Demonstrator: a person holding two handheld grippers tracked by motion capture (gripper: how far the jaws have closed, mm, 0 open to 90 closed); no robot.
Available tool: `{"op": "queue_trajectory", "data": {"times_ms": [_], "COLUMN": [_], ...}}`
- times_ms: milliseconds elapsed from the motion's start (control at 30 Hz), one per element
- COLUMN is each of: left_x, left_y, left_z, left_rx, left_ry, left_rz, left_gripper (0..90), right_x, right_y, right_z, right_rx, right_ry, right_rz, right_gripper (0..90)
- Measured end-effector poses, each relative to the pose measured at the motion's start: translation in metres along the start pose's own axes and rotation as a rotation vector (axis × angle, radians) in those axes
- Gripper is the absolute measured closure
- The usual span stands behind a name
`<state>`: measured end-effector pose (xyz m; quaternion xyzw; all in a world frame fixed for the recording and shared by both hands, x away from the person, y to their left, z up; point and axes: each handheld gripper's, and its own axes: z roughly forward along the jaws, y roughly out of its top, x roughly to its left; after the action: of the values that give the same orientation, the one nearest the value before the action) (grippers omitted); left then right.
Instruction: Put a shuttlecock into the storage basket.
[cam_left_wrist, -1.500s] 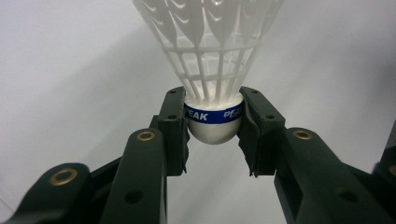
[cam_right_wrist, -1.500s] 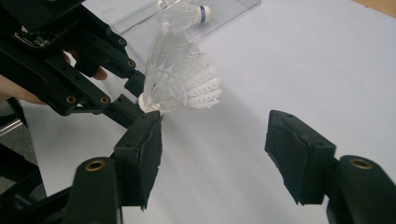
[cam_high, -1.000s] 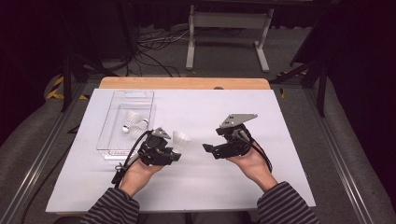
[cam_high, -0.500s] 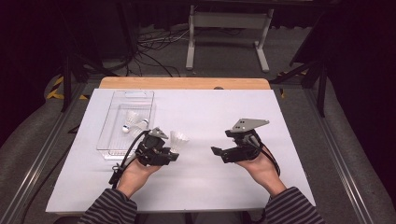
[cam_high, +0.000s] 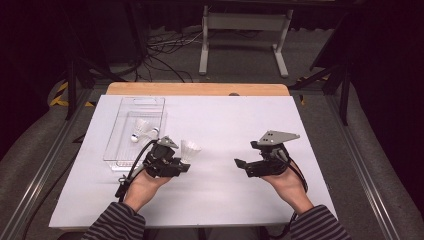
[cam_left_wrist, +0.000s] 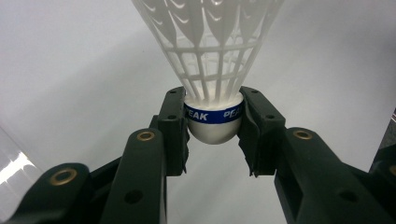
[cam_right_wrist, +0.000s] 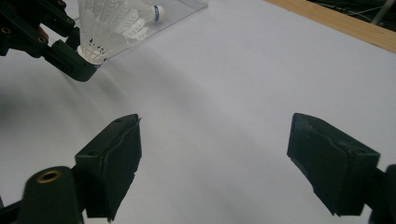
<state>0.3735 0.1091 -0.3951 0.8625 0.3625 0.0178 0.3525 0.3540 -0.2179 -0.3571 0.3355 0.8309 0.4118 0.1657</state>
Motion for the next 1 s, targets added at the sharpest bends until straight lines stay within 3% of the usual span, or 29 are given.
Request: {"op": "queue_trajectory", "data": {"times_ms": [533,1000], "left_x": [0.003,0.004], "left_y": [-0.002,-0.004], "left_z": [-0.006,-0.01], "left_rx": [-0.014,-0.019], "left_ry": [-0.002,-0.007], "left_rz": [-0.013,-0.021], "left_gripper": [65.2,65.2], "right_x": [-0.007,-0.012], "right_y": [-0.025,-0.044], "right_z": [-0.011,-0.019], "right_rx": [-0.025,-0.048], "right_ry": [-0.036,-0.05], "right_rz": [0.021,0.068], "right_gripper": [15.7,15.0]}}
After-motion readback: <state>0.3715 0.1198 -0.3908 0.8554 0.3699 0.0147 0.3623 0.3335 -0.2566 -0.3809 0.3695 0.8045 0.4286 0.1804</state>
